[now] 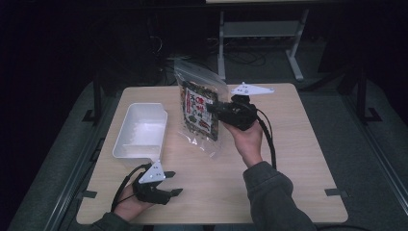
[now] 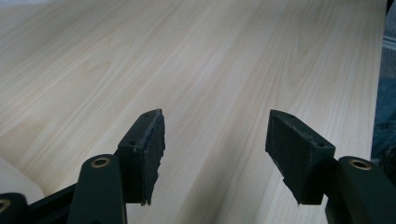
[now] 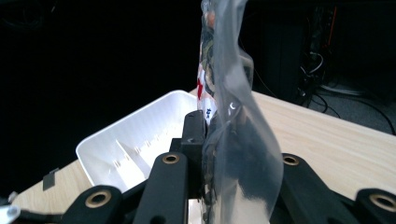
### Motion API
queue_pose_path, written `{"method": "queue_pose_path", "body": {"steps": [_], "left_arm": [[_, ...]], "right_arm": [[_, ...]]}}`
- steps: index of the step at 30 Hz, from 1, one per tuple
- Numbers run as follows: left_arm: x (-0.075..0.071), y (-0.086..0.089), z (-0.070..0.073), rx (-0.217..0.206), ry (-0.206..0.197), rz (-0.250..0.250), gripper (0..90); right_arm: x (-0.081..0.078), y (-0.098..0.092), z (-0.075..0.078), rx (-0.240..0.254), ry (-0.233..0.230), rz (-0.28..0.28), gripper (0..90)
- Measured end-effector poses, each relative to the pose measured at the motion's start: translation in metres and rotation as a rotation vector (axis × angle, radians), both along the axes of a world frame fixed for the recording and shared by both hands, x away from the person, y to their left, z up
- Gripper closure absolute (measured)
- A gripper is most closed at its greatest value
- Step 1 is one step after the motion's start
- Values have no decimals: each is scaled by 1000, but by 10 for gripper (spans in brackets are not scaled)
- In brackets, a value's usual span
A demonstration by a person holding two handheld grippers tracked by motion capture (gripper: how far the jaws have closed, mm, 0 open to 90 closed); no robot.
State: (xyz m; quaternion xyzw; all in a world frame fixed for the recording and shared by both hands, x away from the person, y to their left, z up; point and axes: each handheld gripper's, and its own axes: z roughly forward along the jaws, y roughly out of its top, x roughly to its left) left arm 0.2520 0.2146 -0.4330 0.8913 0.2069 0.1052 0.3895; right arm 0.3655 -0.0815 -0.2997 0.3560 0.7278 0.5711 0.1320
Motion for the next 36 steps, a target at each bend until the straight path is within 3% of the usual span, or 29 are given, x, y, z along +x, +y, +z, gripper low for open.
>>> {"method": "queue_pose_path", "body": {"steps": [5,22,27,36], "left_arm": [[-2,4,-1,8,-2,2,348],[-8,16,-2,25,3,2,322],[-9,22,-2,24,4,13,321],[-9,31,-4,31,11,32,321]], "right_arm": [[4,17,6,-15,-24,-11,746],[19,78,17,30,-59,-22,746],[27,101,15,40,-63,-34,746],[37,134,-3,34,-41,-60,747]]}}
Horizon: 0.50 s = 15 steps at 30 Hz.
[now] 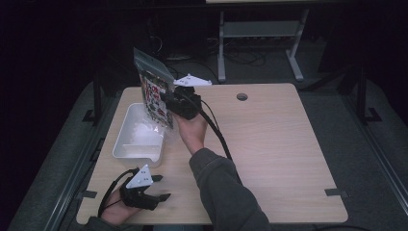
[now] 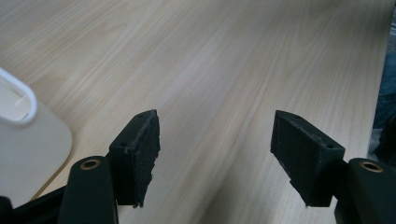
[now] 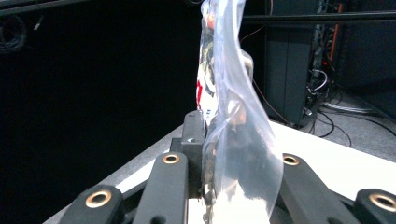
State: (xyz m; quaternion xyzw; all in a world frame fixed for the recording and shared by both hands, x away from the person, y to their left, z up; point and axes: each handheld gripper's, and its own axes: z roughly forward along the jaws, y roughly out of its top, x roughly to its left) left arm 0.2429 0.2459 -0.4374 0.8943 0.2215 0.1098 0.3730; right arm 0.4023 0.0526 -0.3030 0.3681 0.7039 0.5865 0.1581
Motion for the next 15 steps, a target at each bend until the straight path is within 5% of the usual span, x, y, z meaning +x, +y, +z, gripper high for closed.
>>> {"method": "queue_pose_path", "body": {"steps": [15], "left_arm": [[2,0,-2,-5,13,-4,319]], "right_arm": [[18,45,-14,-53,-28,-47,747]]}}
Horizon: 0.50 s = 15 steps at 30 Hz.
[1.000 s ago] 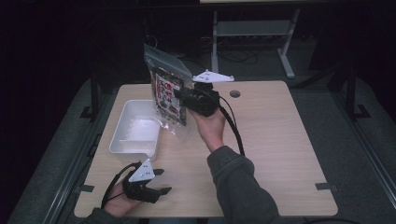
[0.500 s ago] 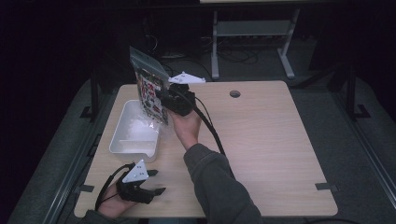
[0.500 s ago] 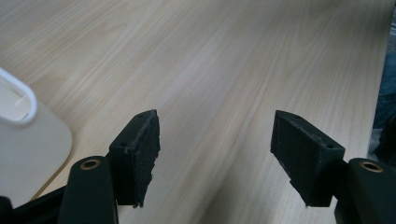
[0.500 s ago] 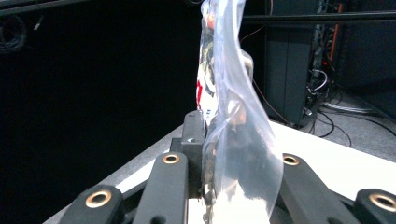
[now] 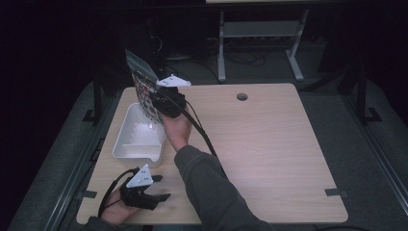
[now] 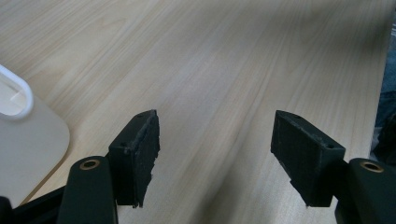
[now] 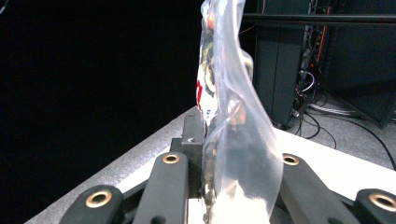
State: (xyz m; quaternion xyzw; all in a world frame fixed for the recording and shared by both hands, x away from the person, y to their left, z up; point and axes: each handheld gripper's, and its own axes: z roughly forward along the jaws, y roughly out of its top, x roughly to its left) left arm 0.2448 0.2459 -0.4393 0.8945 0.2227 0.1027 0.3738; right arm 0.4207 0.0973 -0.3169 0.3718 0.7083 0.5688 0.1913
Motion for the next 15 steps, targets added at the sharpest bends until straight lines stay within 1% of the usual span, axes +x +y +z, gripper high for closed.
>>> {"method": "queue_pose_path", "body": {"steps": [2,4,7,11,12,13,15], "left_arm": [[0,0,0,0,2,1,319],[1,0,0,-2,4,2,319],[2,1,0,-18,15,3,319],[2,1,0,-18,10,3,320],[2,1,0,-17,11,3,320],[2,1,0,-19,13,5,320],[2,1,1,-22,11,5,320]], "right_arm": [[2,5,-3,3,9,-2,747],[3,10,-8,-7,17,-1,747],[5,17,-15,-16,30,-4,747],[6,24,-24,-14,41,-15,747],[7,25,-27,-9,48,-19,747],[8,26,-29,-4,65,-21,747],[8,27,-34,-5,66,-34,747]]}}
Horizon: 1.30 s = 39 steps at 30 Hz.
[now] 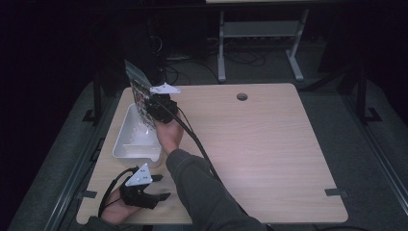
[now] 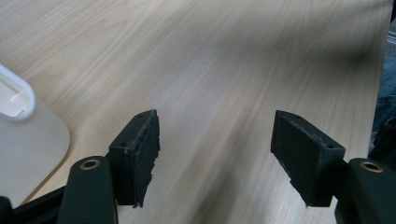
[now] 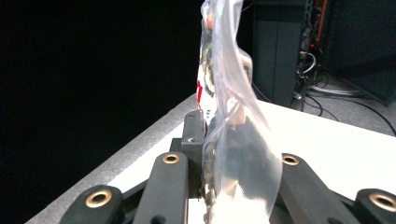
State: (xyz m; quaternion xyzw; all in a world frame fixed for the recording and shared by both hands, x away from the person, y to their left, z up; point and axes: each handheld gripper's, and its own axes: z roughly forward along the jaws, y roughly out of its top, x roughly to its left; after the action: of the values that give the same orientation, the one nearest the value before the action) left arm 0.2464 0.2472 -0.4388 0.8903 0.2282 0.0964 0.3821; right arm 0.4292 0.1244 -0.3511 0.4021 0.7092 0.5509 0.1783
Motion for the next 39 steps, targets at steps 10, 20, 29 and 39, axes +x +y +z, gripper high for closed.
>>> {"method": "queue_pose_path", "body": {"steps": [10,20,29,39], "left_arm": [[0,-1,0,9,-1,-6,321],[1,1,0,7,-1,-3,321],[2,0,0,0,0,2,321],[2,1,0,-3,-1,2,321]], "right_arm": [[-4,5,-4,-14,-13,-26,746],[-2,15,-2,-63,-25,3,735],[9,6,0,-51,63,50,735],[-9,11,9,-20,-14,-3,748]]}}
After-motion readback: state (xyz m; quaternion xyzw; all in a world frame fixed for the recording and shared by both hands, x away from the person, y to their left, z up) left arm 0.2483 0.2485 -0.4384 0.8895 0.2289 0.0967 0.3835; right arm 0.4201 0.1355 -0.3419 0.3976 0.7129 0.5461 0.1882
